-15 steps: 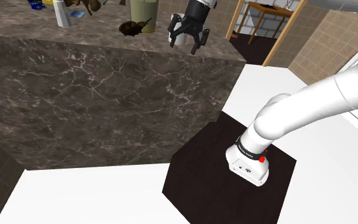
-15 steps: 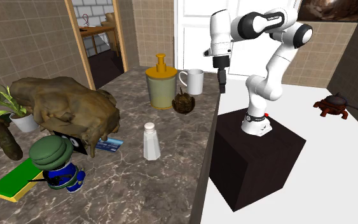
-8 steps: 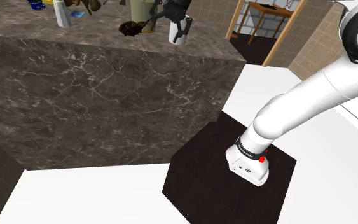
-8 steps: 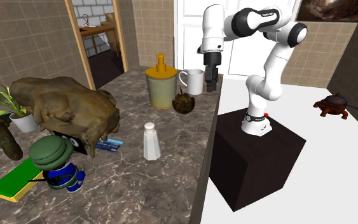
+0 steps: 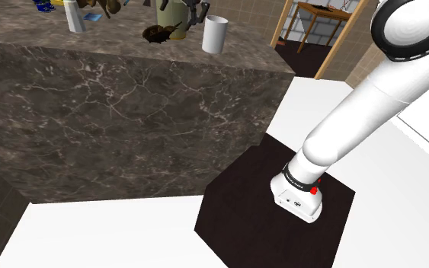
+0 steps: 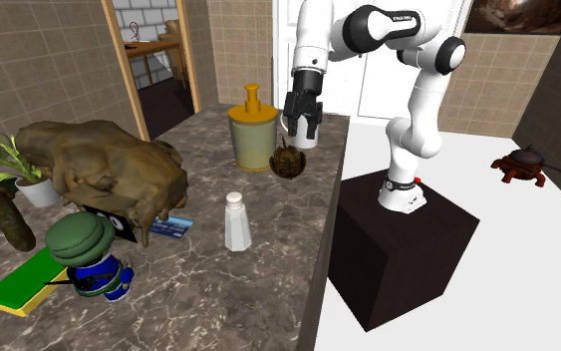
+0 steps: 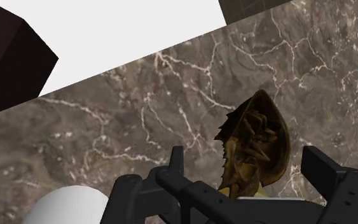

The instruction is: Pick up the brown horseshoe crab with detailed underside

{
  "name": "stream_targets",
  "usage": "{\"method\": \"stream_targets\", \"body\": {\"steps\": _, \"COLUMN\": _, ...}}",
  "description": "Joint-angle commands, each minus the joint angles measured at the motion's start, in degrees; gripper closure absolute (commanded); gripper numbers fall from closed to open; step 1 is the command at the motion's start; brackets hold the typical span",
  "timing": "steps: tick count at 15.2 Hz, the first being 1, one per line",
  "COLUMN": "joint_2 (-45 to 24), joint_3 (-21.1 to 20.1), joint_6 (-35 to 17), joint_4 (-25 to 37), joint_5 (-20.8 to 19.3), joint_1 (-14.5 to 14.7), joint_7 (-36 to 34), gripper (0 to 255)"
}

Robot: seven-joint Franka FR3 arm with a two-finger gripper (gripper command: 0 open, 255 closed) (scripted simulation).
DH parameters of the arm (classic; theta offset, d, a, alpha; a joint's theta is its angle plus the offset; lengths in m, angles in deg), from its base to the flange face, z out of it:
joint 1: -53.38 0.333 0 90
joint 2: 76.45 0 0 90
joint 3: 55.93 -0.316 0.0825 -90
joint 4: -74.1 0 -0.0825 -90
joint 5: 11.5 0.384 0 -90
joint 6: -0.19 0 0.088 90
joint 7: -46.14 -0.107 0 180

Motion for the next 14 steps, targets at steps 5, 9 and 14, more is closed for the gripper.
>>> {"method": "stream_targets", "body": {"steps": 5, "joint_2": -1.3, "joint_3": -0.1, "joint_6": -3.6, "joint_4": -1.3, "joint_5": 0.2, "joint_1": -0.1, "joint_7": -1.0, "gripper": 0}}
{"method": "stream_targets", "body": {"steps": 9, "joint_2": -1.1, "joint_3": -0.2, "joint_6": -6.2, "joint_4": -4.2, "joint_5": 0.7, "joint_1": 0.0, "joint_7": 0.0, "gripper": 0}}
{"method": "stream_targets", "body": {"steps": 14, "joint_2": -1.0, "joint_3": -0.1, "joint_6": -6.1, "joint_4": -4.3, "joint_5": 0.7, "joint_1": 0.0, "joint_7": 0.0, "gripper": 255}}
